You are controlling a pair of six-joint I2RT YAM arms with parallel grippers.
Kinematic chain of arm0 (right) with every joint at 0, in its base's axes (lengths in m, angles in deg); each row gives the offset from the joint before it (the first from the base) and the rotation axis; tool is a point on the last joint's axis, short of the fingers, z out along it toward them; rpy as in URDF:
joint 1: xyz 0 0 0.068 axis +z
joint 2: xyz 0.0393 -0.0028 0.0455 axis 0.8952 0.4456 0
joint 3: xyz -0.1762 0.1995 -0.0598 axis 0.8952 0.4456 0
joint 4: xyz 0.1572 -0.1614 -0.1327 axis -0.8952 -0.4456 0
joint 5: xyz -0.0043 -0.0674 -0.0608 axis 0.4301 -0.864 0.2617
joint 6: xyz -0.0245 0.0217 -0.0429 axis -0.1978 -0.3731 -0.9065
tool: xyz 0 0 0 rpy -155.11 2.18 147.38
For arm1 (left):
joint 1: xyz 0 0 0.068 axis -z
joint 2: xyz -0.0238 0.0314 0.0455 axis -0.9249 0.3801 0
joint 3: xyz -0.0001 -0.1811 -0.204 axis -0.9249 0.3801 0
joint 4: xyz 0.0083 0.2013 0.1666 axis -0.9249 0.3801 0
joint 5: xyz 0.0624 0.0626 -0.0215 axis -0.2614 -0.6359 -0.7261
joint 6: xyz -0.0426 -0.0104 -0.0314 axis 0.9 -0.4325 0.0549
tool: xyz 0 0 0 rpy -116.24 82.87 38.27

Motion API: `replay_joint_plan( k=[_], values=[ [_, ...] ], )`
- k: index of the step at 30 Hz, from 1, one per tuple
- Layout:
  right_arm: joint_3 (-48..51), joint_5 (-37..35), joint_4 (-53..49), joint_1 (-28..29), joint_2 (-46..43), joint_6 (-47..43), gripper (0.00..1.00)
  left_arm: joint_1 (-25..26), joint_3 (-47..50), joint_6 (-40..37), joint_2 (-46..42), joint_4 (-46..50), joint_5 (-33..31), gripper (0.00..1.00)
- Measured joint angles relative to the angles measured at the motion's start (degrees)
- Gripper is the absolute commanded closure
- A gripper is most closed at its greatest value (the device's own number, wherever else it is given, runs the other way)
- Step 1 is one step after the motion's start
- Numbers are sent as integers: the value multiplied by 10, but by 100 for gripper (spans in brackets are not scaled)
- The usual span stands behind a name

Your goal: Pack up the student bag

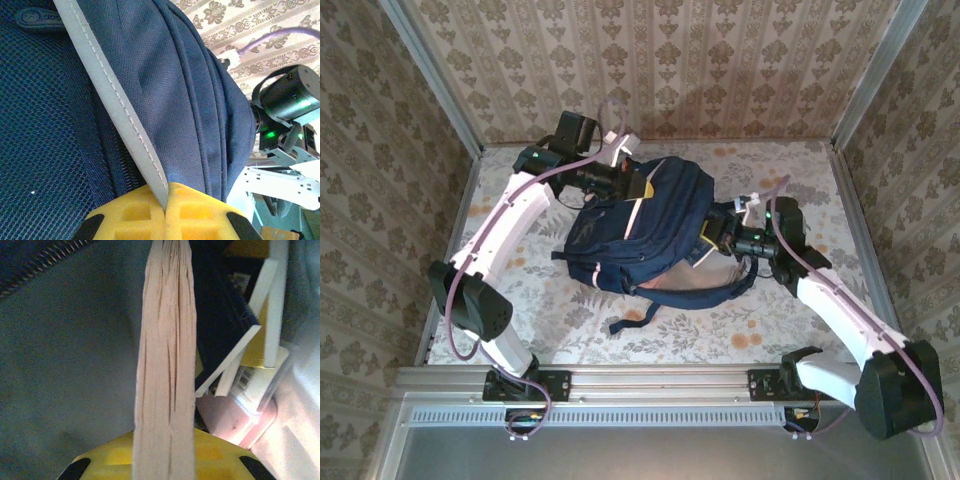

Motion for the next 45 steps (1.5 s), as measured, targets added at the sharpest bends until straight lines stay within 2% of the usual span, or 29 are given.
replay_joint_plan(
  k=[6,10,14,17,19,20,23,28,35,41,45],
  values=[
    [-36,-7,-7,76,59,-1,100,-14,19,-2,-16,-15,11,100],
    [-40,-50,-12,108,70,0,100,-18,26,-2,-26,-17,19,100],
    [-78,-103,-8,119,132,5,96,-18,37,-2,-28,-27,25,100],
    [-143,-133,-7,127,220,10,82,-18,56,2,-35,-48,29,100],
    [-199,-147,-8,136,284,15,60,-18,68,10,-39,-66,30,100],
    [-222,-152,-8,139,306,13,52,-19,72,12,-40,-74,28,100],
    [-271,-166,-9,148,350,14,36,-29,81,24,-41,-96,27,100],
    [-255,-197,-24,151,325,-7,17,-35,88,37,-43,-112,28,100],
    [-170,-223,-68,133,201,-56,7,-58,118,58,-60,-147,36,100],
    [-133,-263,-112,109,104,-92,11,-63,130,70,-69,-161,35,100],
    [-101,-341,-156,107,33,-109,16,-61,141,74,-71,-175,26,100]
  ],
)
